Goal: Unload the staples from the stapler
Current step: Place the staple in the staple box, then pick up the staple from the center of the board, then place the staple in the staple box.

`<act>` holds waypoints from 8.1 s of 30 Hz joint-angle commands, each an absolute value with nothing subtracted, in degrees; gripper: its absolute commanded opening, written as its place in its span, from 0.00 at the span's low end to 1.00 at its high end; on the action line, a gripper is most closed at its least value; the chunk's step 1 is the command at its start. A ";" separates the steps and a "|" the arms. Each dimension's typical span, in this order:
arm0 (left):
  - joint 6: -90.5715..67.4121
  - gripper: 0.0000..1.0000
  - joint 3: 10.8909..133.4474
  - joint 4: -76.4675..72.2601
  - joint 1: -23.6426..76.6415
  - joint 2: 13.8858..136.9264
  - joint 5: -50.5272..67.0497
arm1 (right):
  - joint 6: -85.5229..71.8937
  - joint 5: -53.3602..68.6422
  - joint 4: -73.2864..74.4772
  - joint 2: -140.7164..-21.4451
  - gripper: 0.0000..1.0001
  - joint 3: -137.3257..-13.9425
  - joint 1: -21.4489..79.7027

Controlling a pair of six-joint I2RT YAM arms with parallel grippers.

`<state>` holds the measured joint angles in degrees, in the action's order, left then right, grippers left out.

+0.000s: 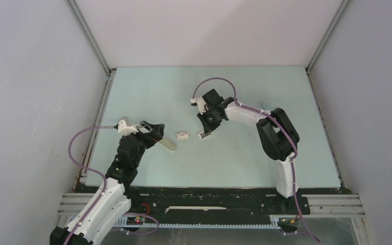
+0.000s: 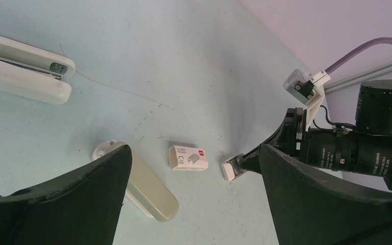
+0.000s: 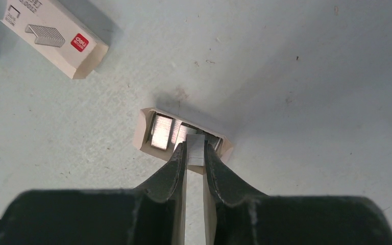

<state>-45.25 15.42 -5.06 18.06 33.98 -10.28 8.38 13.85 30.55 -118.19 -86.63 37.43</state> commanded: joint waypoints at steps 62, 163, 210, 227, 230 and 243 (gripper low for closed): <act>-47.39 1.00 14.32 -9.20 17.32 33.30 -7.71 | 26.43 31.47 41.72 -100.19 0.36 -81.20 13.40; -46.66 1.00 16.15 -12.13 14.85 40.30 -5.08 | 114.64 4.42 59.40 -122.96 0.38 -90.70 4.92; -47.42 1.00 15.06 -11.47 14.78 37.72 -4.77 | 64.91 28.16 59.28 -108.31 0.18 -82.53 21.42; -48.07 1.00 13.72 -11.30 14.79 35.25 -4.95 | 28.39 30.47 46.02 -107.61 0.19 -82.58 27.45; -48.08 1.00 13.66 -10.80 14.72 34.49 -5.13 | 21.97 30.00 42.91 -107.71 0.19 -82.36 28.81; -49.40 1.00 11.82 -10.20 14.70 31.33 -5.16 | 10.22 28.88 35.30 -107.06 0.20 -80.49 35.00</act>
<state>-48.60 13.21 -9.63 15.33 32.56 -5.34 15.33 29.34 38.76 -109.71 -80.53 32.82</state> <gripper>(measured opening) 0.996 0.202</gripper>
